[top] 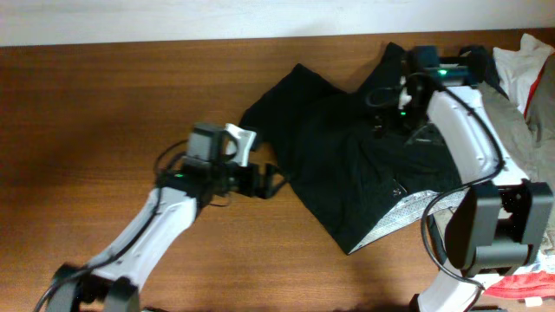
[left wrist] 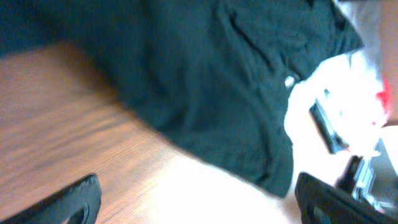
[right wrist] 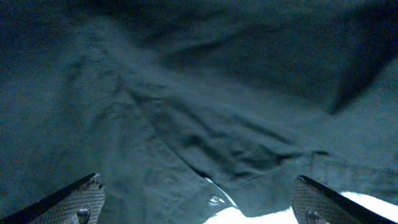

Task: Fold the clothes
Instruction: 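Grasp the black trousers with the right gripper and drag them left onto the table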

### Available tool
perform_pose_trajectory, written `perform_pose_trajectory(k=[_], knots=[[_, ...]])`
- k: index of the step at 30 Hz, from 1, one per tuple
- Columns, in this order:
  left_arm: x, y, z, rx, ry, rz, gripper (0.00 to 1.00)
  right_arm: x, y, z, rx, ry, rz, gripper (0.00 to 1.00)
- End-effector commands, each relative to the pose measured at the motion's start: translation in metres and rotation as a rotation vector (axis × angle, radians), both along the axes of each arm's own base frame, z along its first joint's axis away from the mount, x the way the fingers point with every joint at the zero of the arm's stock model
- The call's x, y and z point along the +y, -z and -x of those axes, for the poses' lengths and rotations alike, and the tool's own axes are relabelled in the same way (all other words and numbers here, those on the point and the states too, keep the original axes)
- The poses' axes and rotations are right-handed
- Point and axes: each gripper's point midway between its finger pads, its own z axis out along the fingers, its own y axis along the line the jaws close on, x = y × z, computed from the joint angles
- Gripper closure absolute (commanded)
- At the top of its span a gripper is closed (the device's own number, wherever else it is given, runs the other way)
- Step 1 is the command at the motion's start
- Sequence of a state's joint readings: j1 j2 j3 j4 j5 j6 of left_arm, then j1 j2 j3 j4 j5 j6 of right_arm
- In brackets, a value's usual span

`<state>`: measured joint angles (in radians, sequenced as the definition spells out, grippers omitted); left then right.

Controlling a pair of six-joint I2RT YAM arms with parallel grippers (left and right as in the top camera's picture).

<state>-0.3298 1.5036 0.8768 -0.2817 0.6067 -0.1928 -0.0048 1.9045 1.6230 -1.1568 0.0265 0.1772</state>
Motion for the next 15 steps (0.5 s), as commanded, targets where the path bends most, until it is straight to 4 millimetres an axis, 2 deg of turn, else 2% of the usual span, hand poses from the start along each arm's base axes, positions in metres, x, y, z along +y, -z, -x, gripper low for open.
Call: perform_pose_trajectory(k=[1,3,5,7,8,9,10,12,13,14,15], knots=[[-0.053,0.037,0.021,0.327,-0.096,0.087,0.01,-0.009,-0.007,0.005,-0.002,0.064,-0.081,0.02],[-0.081,0.07,0.037,0.455,-0.11,0.082,0.01,-0.016,-0.007,0.008,0.008,0.081,-0.081,0.01],[-0.095,0.088,0.047,0.504,-0.104,0.067,0.01,-0.015,-0.007,0.008,0.008,0.081,-0.081,0.01],[-0.114,0.096,0.051,0.48,-0.062,0.085,0.02,-0.015,-0.007,0.008,0.007,0.081,-0.081,0.01],[-0.12,0.097,0.053,0.465,-0.045,0.094,0.21,-0.016,-0.007,0.008,0.008,0.081,-0.081,0.01],[-0.122,0.094,0.043,0.42,-0.055,0.108,0.72,-0.016,-0.007,0.008,0.008,0.081,-0.08,0.01],[-0.12,0.091,0.034,0.388,-0.067,0.121,0.99,-0.016,-0.007,0.008,0.008,0.081,-0.08,0.01],[-0.109,0.088,0.019,0.381,-0.1,0.144,0.99,-0.017,-0.007,0.008,0.008,0.082,-0.075,0.01],[-0.097,0.084,0.008,0.372,-0.095,0.168,0.99,-0.018,-0.007,0.009,0.009,0.083,-0.069,0.01],[-0.079,0.082,-0.001,0.371,-0.108,0.172,0.99,-0.018,-0.007,0.009,0.009,0.082,-0.069,0.01],[-0.041,0.081,-0.012,0.354,-0.144,0.129,0.99,-0.018,-0.007,0.008,0.008,0.083,-0.069,0.01]])
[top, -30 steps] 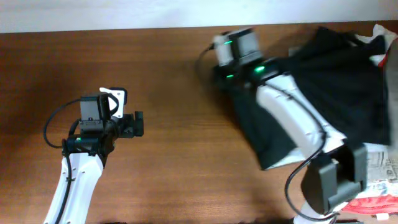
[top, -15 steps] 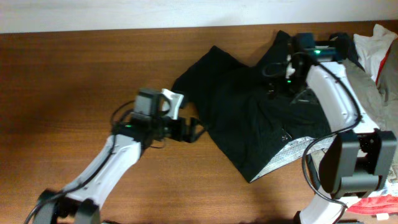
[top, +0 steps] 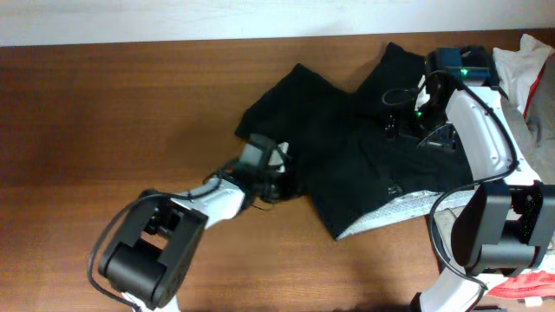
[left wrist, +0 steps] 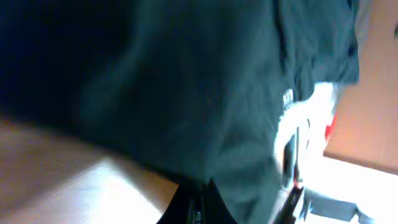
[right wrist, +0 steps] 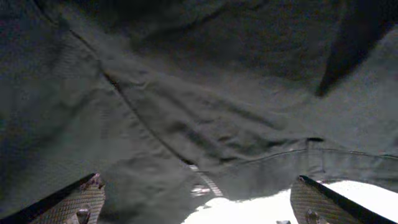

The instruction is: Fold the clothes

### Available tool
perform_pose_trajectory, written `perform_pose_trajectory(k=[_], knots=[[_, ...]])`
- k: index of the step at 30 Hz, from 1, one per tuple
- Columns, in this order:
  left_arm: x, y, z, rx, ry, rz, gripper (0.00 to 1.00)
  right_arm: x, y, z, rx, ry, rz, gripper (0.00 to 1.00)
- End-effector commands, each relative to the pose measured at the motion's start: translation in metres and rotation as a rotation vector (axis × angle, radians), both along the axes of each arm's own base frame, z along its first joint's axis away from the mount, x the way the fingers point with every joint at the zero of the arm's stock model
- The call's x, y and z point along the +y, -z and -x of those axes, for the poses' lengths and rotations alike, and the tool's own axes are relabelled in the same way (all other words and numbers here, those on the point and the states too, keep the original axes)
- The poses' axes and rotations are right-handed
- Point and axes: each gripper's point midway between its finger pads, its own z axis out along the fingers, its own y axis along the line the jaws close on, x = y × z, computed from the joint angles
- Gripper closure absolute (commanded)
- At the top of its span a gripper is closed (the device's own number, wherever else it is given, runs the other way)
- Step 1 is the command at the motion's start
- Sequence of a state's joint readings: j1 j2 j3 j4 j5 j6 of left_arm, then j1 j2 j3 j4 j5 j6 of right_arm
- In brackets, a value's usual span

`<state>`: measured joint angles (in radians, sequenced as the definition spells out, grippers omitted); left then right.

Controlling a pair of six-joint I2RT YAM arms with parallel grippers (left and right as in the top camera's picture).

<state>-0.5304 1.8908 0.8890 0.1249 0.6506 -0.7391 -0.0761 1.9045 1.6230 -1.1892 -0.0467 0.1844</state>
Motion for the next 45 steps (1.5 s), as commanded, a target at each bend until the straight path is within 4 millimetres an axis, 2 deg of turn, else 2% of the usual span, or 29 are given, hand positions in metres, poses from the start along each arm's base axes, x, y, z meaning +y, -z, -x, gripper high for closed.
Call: perform_pose_trajectory(k=[1,3,5,7,8,9,11,13,16,17,20,22,23,24,25,26,27,28,30,31,32,33,34,38,40,42,43,44,45], knots=[[0.077,-0.007,-0.025,-0.053,-0.042,-0.082,0.99,-0.004,-0.008,0.0,-0.021,0.015,0.012,0.01],[0.184,-0.025,-0.041,-0.072,-0.224,-0.229,0.99,-0.009,-0.008,0.001,-0.018,0.018,0.04,0.01],[0.301,-0.067,-0.065,-0.171,-0.515,-0.27,0.99,-0.009,-0.008,0.001,-0.018,0.018,0.04,0.01],[0.389,-0.104,-0.081,-0.266,-0.732,-0.305,0.99,-0.008,-0.007,0.001,-0.018,0.015,0.036,0.01],[0.416,-0.12,-0.085,-0.307,-0.793,-0.319,0.69,-0.004,-0.008,0.0,-0.019,0.013,0.017,0.01],[0.423,-0.131,-0.085,-0.327,-0.802,-0.291,0.01,0.005,-0.007,0.0,-0.022,0.0,-0.032,0.01],[0.383,-0.106,-0.058,-0.123,-0.724,-0.22,0.01,0.039,-0.011,0.0,-0.042,-0.152,-0.189,0.01],[0.346,-0.074,-0.015,0.134,-0.646,-0.28,0.01,0.063,-0.01,0.005,-0.038,-0.29,-0.214,0.01],[0.288,-0.03,0.025,0.239,-0.429,-0.412,0.01,0.101,0.021,0.004,-0.033,-0.453,-0.161,0.0],[0.27,-0.02,0.034,0.244,-0.366,-0.419,0.01,0.12,0.039,0.002,-0.039,-0.5,-0.164,0.05],[0.234,0.01,0.063,0.252,-0.241,-0.435,0.03,0.167,0.062,-0.013,-0.121,-0.615,-0.157,0.18],[0.226,0.025,0.075,0.257,-0.22,-0.437,0.03,0.183,0.074,-0.02,-0.145,-0.649,-0.159,0.22],[0.225,0.03,0.081,0.263,-0.214,-0.439,0.04,0.188,0.08,-0.024,-0.156,-0.656,-0.16,0.48],[0.228,0.036,0.087,0.272,-0.215,-0.456,0.19,0.19,0.084,-0.03,-0.173,-0.649,-0.16,0.88],[0.234,0.042,0.093,0.285,-0.22,-0.499,0.39,0.185,0.083,-0.036,-0.192,-0.642,-0.13,0.96],[0.237,0.046,0.099,0.297,-0.219,-0.513,0.65,0.166,0.079,-0.05,-0.209,-0.569,-0.035,0.96],[0.237,0.048,0.1,0.304,-0.23,-0.512,0.78,0.119,0.064,-0.077,-0.252,-0.347,0.135,0.96],[0.237,0.048,0.1,0.306,-0.231,-0.512,0.81,0.093,0.044,-0.096,-0.306,-0.224,0.183,0.96],[0.237,0.048,0.1,0.306,-0.231,-0.512,0.81,0.058,0.005,-0.132,-0.424,-0.124,0.184,0.77],[0.237,0.048,0.1,0.305,-0.231,-0.512,0.81,0.048,-0.004,-0.139,-0.449,-0.102,0.179,0.65],[0.237,0.048,0.1,0.305,-0.231,-0.512,0.81,0.045,-0.004,-0.139,-0.443,-0.098,0.159,0.3],[0.237,0.048,0.1,0.305,-0.231,-0.512,0.68,0.043,0.005,-0.124,-0.372,-0.103,0.15,0.26],[0.237,0.048,0.1,0.305,-0.231,-0.512,0.53,0.053,0.016,-0.102,-0.276,-0.129,0.093,0.27],[0.237,0.048,0.099,0.301,-0.232,-0.511,0.5,0.1,0.054,-0.052,-0.102,-0.203,-0.18,0.25],[0.237,0.048,0.099,0.301,-0.232,-0.511,0.49,0.114,0.074,-0.053,-0.137,-0.23,-0.211,0.24],[0.237,0.048,0.099,0.302,-0.232,-0.511,0.39,0.127,0.086,-0.06,-0.197,-0.241,-0.218,0.22],[0.237,0.048,0.099,0.301,-0.232,-0.51,0.37,0.136,0.09,-0.064,-0.229,-0.261,-0.221,0.27],[0.237,0.048,0.099,0.301,-0.232,-0.51,0.36,0.138,0.092,-0.066,-0.239,-0.266,-0.221,0.44],[0.237,0.048,0.099,0.302,-0.232,-0.511,0.36,0.133,0.095,-0.067,-0.238,-0.259,-0.196,0.81]])
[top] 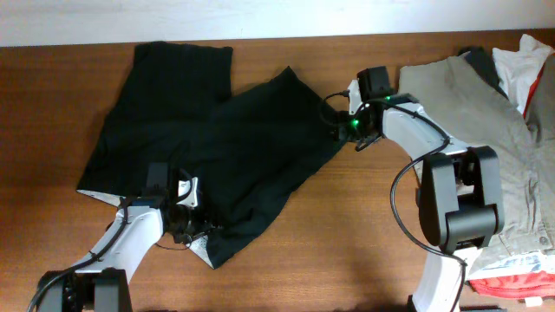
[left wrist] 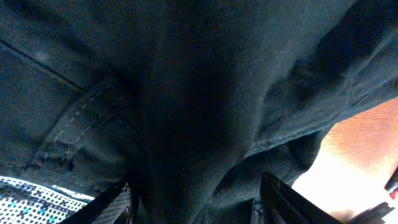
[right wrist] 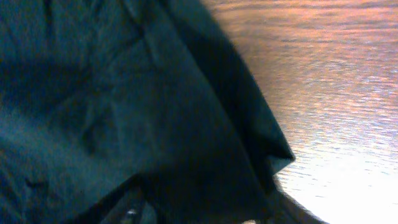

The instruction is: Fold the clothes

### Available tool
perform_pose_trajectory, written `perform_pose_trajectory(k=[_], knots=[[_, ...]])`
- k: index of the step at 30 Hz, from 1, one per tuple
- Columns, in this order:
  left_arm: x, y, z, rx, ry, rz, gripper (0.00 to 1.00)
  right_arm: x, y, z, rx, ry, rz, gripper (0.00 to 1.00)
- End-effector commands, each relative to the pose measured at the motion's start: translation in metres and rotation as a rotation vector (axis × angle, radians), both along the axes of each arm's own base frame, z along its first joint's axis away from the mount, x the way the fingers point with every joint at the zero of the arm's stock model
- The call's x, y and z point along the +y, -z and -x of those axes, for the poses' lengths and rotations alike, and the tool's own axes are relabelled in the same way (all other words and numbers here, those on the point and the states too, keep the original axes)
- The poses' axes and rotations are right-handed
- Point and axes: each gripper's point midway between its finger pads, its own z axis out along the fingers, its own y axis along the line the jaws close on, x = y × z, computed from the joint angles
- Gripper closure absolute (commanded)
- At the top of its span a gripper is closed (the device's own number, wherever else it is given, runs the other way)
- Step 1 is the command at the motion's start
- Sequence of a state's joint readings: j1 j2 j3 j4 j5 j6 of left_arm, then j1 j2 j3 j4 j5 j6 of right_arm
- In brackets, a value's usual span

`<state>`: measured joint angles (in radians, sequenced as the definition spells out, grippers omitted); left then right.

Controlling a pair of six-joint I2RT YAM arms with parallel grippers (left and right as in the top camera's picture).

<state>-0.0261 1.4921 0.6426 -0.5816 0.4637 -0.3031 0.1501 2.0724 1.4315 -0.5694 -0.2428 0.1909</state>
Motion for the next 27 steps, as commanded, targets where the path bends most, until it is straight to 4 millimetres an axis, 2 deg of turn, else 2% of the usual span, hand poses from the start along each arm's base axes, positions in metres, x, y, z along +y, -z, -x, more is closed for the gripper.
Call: perform_pose_trajectory(k=[1,2,3,4,6,7,8,9,10,11,12,13,14,16,17,18,20,22,25,26,27], knots=[[0.017,0.026,0.025,0.097,-0.008,-0.108,0.36,-0.02,0.011,0.004,0.024,0.048,0.092,0.96],[0.017,0.026,0.024,0.095,-0.008,-0.108,0.36,-0.045,0.011,0.006,0.045,0.102,0.167,0.96],[0.017,0.026,0.023,0.088,-0.009,-0.108,0.36,-0.091,0.003,0.016,0.106,0.246,0.264,0.96],[0.018,0.026,0.016,0.062,-0.012,-0.107,0.36,-0.125,-0.006,0.029,0.156,0.33,0.287,0.96],[0.017,0.024,0.006,0.019,-0.014,-0.105,0.36,-0.158,-0.013,0.058,0.261,0.401,0.279,0.96],[0.017,0.023,0.001,0.002,-0.015,-0.105,0.36,-0.162,-0.013,0.079,0.343,0.408,0.279,0.96],[0.017,0.02,-0.004,-0.011,-0.015,-0.105,0.36,-0.158,-0.013,0.094,0.406,0.398,0.264,0.96],[0.017,0.013,-0.014,-0.032,-0.017,-0.104,0.35,-0.141,-0.013,0.102,0.45,0.369,0.212,0.96],[0.02,0.004,-0.021,-0.033,-0.027,-0.104,0.28,-0.124,-0.014,0.1,0.453,0.345,0.151,0.96],[0.024,-0.003,-0.025,-0.026,-0.039,-0.105,0.28,-0.111,-0.015,0.098,0.448,0.323,0.111,0.96],[0.028,-0.008,-0.028,-0.02,-0.055,-0.105,0.44,-0.1,-0.015,0.094,0.436,0.306,0.091,0.96],[0.032,-0.009,-0.031,-0.025,-0.07,-0.106,0.72,-0.092,-0.015,0.093,0.431,0.288,0.095,0.96],[0.05,-0.006,-0.033,-0.025,-0.11,-0.17,0.54,-0.082,-0.015,0.094,0.43,0.262,0.102,0.96],[0.081,-0.011,-0.055,-0.098,-0.202,-0.218,0.51,-0.076,-0.015,0.094,0.428,0.246,0.106,0.96],[0.1,-0.021,-0.078,-0.19,-0.26,-0.227,0.71,-0.076,-0.015,0.094,0.428,0.246,0.106,0.96],[0.112,-0.027,-0.094,-0.262,-0.293,-0.235,0.83,-0.076,-0.015,0.094,0.426,0.246,0.105,0.96],[0.117,-0.032,-0.116,-0.354,-0.303,-0.244,0.85,-0.076,-0.015,0.094,0.426,0.245,0.105,0.96],[0.124,-0.014,-0.125,-0.351,-0.305,-0.272,0.87,-0.076,-0.015,0.097,0.437,0.245,0.107,0.96],[0.123,0.03,-0.136,-0.323,-0.293,-0.252,0.93,-0.076,-0.015,0.098,0.444,0.245,0.108,0.96],[0.124,0.035,-0.141,-0.335,-0.277,-0.26,0.96,-0.076,-0.015,0.098,0.445,0.245,0.108,0.96],[0.133,0.04,-0.156,-0.364,-0.251,-0.302,0.98,-0.076,-0.015,0.099,0.448,0.244,0.107,0.96]])
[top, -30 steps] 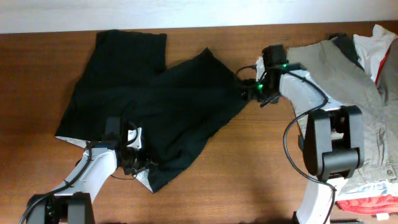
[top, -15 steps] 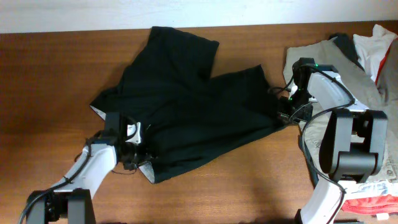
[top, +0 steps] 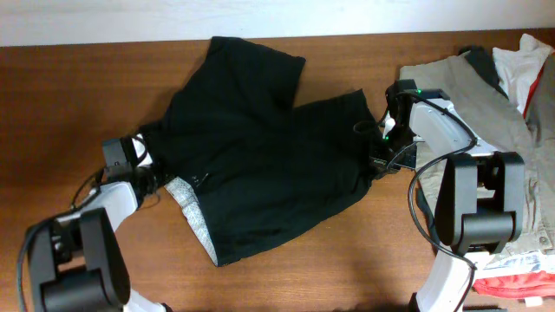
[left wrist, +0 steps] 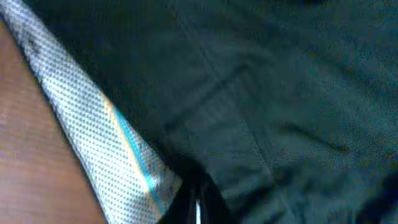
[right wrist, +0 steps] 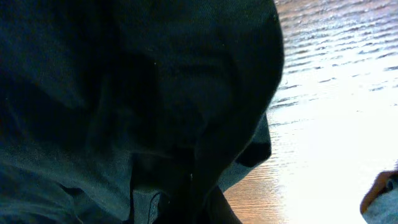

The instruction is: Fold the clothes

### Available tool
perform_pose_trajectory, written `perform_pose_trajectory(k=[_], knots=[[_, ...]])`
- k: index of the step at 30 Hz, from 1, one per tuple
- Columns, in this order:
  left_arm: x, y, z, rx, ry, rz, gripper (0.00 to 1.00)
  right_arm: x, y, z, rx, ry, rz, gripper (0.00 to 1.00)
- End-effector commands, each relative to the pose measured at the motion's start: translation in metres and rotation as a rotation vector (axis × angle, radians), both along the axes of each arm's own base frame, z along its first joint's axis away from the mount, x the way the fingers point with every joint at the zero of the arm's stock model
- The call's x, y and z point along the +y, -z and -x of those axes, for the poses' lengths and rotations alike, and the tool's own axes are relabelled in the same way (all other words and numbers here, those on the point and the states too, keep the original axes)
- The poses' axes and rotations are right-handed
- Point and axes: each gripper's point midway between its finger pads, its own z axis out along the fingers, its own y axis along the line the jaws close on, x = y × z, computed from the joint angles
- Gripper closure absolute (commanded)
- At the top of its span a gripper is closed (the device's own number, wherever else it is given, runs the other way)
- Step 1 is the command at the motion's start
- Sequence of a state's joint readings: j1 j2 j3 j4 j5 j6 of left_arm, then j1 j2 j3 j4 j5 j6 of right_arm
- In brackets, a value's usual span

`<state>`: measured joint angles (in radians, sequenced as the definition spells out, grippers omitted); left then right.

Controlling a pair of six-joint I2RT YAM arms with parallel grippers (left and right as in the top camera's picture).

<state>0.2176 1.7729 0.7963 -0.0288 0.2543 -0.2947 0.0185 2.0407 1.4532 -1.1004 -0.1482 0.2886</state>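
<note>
Black shorts (top: pixel 269 147) lie spread across the middle of the brown table (top: pixel 78 95), legs toward the back. A white dotted inner waistband (top: pixel 192 217) is turned out at the front left. My left gripper (top: pixel 146 171) is shut on the shorts' left edge; its wrist view shows the jaws (left wrist: pixel 198 202) pinched on black cloth beside the dotted lining (left wrist: pixel 93 130). At the right edge, my right gripper (top: pixel 378 161) is shut on a fold of the same cloth (right wrist: pixel 186 74), bare wood just right of it.
A khaki garment (top: pixel 473 95) lies at the right side of the table, partly under the right arm. A white and red bag (top: pixel 531 56) sits at the far right edge, and something red (top: pixel 520 286) at the front right corner.
The shorts have shifted right and turned. My left gripper went from the front left corner to the left edge, my right from the back edge to the right edge. Both jaws are now pinched tight.
The shorts lay bunched at the back right, both grippers open, the left beside them and the right over them. Then the left was shut on their edge. Later they lay left of centre, uncovering the khaki garment. Now they lie centred, held at both sides.
</note>
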Motion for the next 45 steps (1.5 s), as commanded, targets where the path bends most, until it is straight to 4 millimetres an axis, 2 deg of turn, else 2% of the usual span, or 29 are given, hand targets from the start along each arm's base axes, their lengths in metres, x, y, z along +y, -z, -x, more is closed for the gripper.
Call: perform_pose_trajectory(k=[1,2,5,6,7,8,9,10,11,12,13,14,16,19,22,25,27,28,30,31,32,33,34,36,40,44,45], knots=[[0.025,0.034,-0.018,0.058,-0.002,-0.128,0.99,0.002,-0.016,-0.006,-0.043,0.008,-0.011,0.96],[0.036,0.028,-0.05,0.019,0.015,-0.168,0.99,0.006,-0.016,-0.007,-0.047,0.011,-0.033,0.94],[0.058,0.007,-0.114,0.0,0.0,-0.173,0.99,0.027,-0.021,-0.02,-0.097,0.017,-0.159,0.91],[0.062,0.002,-0.124,0.007,-0.002,-0.171,0.99,0.036,-0.024,-0.027,-0.127,0.014,-0.205,0.91],[0.07,-0.016,-0.143,0.006,-0.008,-0.17,0.99,0.046,-0.026,-0.038,-0.179,-0.007,-0.232,0.91],[0.072,-0.03,-0.151,-0.01,-0.006,-0.164,0.99,0.054,-0.026,-0.046,-0.218,-0.031,-0.235,0.91],[0.068,-0.045,-0.151,0.021,0.009,-0.131,0.99,0.065,-0.026,-0.049,-0.236,-0.062,-0.23,0.9],[0.065,-0.047,-0.142,0.07,0.015,-0.115,0.99,0.069,-0.025,-0.046,-0.227,-0.078,-0.216,0.9],[0.058,-0.049,-0.128,0.145,0.029,-0.081,0.99,0.065,-0.021,-0.032,-0.175,-0.093,-0.156,0.9],[0.046,-0.051,-0.113,0.203,0.058,-0.019,0.95,0.053,-0.017,-0.022,-0.127,-0.067,-0.083,0.9],[0.017,-0.058,-0.095,0.242,0.164,0.106,0.85,0.034,-0.015,-0.01,-0.071,-0.049,0.016,0.91],[-0.007,-0.064,-0.076,0.291,0.233,0.211,0.8,0.023,-0.015,-0.001,-0.035,-0.048,0.063,0.91],[-0.037,-0.063,-0.023,0.503,0.317,0.272,0.78,0.006,-0.014,0.0,-0.025,-0.03,0.113,0.91],[-0.063,-0.069,0.017,0.687,0.386,0.159,0.78,-0.013,-0.014,-0.003,-0.031,0.014,0.111,0.91],[-0.084,-0.096,0.04,0.727,0.389,0.059,0.81,-0.025,-0.014,-0.002,-0.023,0.032,0.109,0.91],[-0.112,-0.117,0.094,0.77,0.401,-0.019,0.81,-0.025,-0.014,-0.002,-0.025,0.017,0.106,0.91],[-0.127,-0.118,0.13,0.787,0.374,-0.03,0.81,-0.025,-0.014,-0.002,-0.026,0.012,0.103,0.9],[-0.136,-0.111,0.166,0.808,0.31,-0.032,0.81,-0.025,-0.014,-0.002,-0.026,0.012,0.103,0.9],[-0.14,-0.094,0.216,0.869,0.11,-0.01,0.79,-0.024,-0.014,-0.002,-0.025,0.009,0.096,0.89],[-0.142,-0.082,0.234,0.9,-0.041,0.041,0.67,-0.023,-0.014,-0.002,-0.026,0.01,0.091,0.87],[-0.154,-0.074,0.242,0.918,-0.169,0.151,0.58,-0.02,-0.015,-0.002,-0.026,0.007,0.079,0.87],[-0.169,-0.064,0.236,0.903,-0.222,0.258,0.44,-0.019,-0.015,-0.002,-0.028,0.001,0.068,0.86],[-0.174,-0.058,0.23,0.888,-0.266,0.295,0.38,-0.019,-0.015,-0.002,-0.028,0.001,0.068,0.86],[-0.17,-0.049,0.211,0.807,-0.354,0.299,0.26,-0.019,-0.015,-0.002,-0.027,0.001,0.068,0.86],[-0.159,-0.041,0.209,0.77,-0.496,0.235,0.25,-0.019,-0.015,-0.002,-0.028,-0.006,0.067,0.86],[-0.153,-0.031,0.222,0.806,-0.638,0.227,0.13,-0.019,-0.015,0.0,-0.022,-0.01,0.067,0.86],[-0.152,-0.029,0.224,0.816,-0.679,0.234,0.13,-0.019,-0.015,0.001,-0.018,-0.01,0.067,0.86]])
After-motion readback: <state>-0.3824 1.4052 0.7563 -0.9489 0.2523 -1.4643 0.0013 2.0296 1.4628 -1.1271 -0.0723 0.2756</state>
